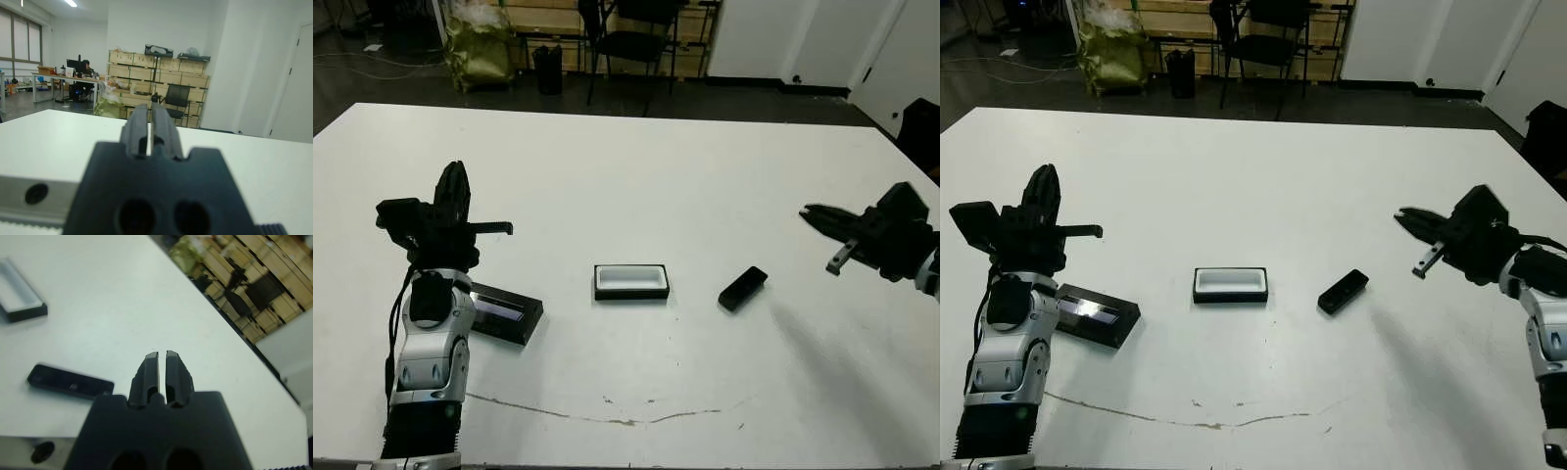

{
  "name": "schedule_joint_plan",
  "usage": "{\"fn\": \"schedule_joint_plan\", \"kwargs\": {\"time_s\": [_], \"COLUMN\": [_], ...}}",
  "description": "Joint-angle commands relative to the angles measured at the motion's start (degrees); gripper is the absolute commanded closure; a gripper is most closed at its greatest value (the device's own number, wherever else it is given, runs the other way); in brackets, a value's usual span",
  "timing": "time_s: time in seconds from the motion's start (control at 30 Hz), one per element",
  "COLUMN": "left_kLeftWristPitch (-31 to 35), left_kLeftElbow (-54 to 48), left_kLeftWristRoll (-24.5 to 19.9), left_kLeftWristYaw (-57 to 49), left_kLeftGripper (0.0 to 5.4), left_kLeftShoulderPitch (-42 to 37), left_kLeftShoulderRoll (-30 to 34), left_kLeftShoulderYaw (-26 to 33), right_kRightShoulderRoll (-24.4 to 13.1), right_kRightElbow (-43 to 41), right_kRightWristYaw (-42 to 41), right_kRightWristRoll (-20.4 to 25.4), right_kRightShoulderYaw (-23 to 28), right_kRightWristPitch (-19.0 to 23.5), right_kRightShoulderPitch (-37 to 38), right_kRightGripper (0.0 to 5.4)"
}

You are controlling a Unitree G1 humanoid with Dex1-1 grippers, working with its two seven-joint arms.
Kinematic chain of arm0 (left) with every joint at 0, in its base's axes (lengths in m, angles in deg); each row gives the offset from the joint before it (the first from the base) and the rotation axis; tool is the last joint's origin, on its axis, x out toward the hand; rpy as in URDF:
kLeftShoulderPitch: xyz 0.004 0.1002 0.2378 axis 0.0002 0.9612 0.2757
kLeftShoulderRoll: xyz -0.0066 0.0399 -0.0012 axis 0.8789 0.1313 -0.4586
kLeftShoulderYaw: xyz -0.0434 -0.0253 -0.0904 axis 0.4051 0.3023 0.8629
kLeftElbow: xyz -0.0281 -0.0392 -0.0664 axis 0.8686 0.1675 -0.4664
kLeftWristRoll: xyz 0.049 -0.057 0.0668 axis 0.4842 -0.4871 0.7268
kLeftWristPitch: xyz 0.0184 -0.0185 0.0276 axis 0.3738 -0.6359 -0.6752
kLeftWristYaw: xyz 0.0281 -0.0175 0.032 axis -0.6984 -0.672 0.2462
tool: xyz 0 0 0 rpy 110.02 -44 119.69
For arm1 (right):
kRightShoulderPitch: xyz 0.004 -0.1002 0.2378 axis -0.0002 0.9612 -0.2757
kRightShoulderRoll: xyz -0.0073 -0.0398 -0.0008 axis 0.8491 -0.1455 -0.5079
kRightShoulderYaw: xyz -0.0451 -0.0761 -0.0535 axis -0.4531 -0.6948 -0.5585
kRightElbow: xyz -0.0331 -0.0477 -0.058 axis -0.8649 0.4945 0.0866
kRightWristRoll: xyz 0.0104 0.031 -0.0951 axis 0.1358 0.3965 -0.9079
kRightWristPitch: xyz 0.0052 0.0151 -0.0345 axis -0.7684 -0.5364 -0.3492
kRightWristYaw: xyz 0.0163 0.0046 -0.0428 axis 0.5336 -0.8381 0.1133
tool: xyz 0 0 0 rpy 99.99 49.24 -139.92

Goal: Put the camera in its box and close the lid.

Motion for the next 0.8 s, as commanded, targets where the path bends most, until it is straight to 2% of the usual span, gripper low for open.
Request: {"fn": "schedule_joint_plan", "kwargs": {"time_s": [0.03,0.3,0.43,0.57,0.8], "left_kLeftWristPitch": [0.33,0.95,0.68,1.79,0.95], "left_kLeftElbow": [0.66,0.21,0.44,-0.56,-0.06], "left_kLeftWristRoll": [-0.28,0.15,0.24,0.32,0.53], "left_kLeftWristYaw": [0.46,0.0,0.02,-0.7,-0.46], "left_kLeftGripper": [5.39,5.39,5.39,5.39,5.39], "left_kLeftShoulderPitch": [0.48,0.57,0.51,0.71,0.88], "left_kLeftShoulderRoll": [0.1,0.18,0.09,-0.29,0.0], "left_kLeftShoulderYaw": [0.1,0.1,0.01,-0.17,-0.04], "right_kRightShoulderRoll": [-3.2,-7.9,-8.66,-7.75,-3.73], "right_kRightElbow": [-0.93,-7.65,-8.17,-6.8,2.69], "right_kRightWristYaw": [-4.06,-14.4,-16.78,-19.03,-21.09], "right_kRightWristRoll": [-1.51,-2.61,-5.76,-8.44,-11.85], "right_kRightShoulderYaw": [-2.14,-7.76,-10.8,-14.2,-19.25], "right_kRightWristPitch": [-1.09,6.33,5.23,7.62,1.98], "right_kRightShoulderPitch": [-2.85,-10.54,-15.25,-20.41,-25.59], "right_kRightGripper": [5.4,5.4,5.4,5.4,5.4]}}
